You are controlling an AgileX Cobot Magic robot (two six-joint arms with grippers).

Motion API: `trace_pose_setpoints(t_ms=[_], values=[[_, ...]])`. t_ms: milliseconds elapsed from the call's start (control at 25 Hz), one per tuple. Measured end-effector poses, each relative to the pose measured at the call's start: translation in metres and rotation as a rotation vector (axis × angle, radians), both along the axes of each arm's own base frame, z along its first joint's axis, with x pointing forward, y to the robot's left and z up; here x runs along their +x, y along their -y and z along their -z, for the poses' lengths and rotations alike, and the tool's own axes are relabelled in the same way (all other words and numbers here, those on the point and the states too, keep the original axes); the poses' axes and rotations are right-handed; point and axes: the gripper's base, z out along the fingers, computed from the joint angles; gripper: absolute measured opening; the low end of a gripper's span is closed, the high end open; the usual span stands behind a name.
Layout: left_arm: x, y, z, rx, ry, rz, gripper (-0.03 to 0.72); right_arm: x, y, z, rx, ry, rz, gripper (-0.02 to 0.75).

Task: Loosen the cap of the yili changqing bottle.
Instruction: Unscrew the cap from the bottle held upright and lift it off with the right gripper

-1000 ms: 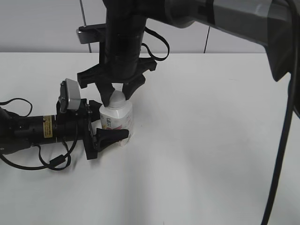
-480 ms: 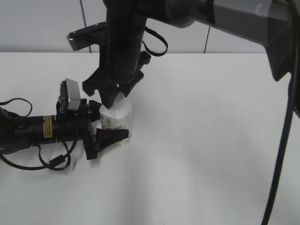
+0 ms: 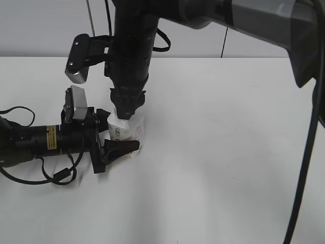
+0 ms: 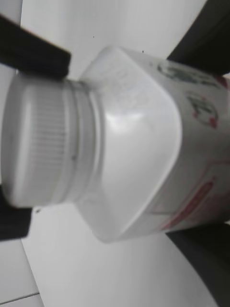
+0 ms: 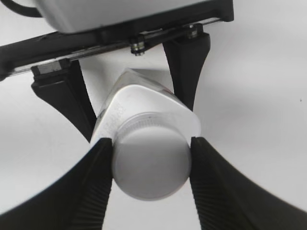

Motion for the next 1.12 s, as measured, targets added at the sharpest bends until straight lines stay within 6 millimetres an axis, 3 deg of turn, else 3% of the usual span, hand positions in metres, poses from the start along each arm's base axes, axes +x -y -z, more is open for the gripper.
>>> trace_pose_setpoints(t_ms=[280,440,640,840,960,1120], values=[[0.000,0.000,0.000,0.000,0.000,0.000,0.498,0.001,0.001,0.000,-0.012,0.018,-0.039,0.395],[0.000,0.000,0.000,0.000,-0.001,-0.001,0.498,0.002,0.000,-0.001,-0.005,-0.001,0.038,0.397],[0.000,0.000,0.000,0.000,-0.003,-0.003,0.498,0.005,-0.003,-0.014,0.038,0.008,0.145,0.557],[0.000,0.000,0.000,0.000,-0.003,-0.003,0.498,0.004,-0.002,-0.030,0.086,0.001,0.244,0.575],[0.000,0.000,0.000,0.000,-0.003,-0.003,0.498,0.001,0.000,-0.044,0.139,-0.044,0.438,0.575],[0.000,0.000,0.000,0.000,-0.003,-0.003,0.498,0.003,0.003,-0.048,0.203,-0.169,0.973,0.575]])
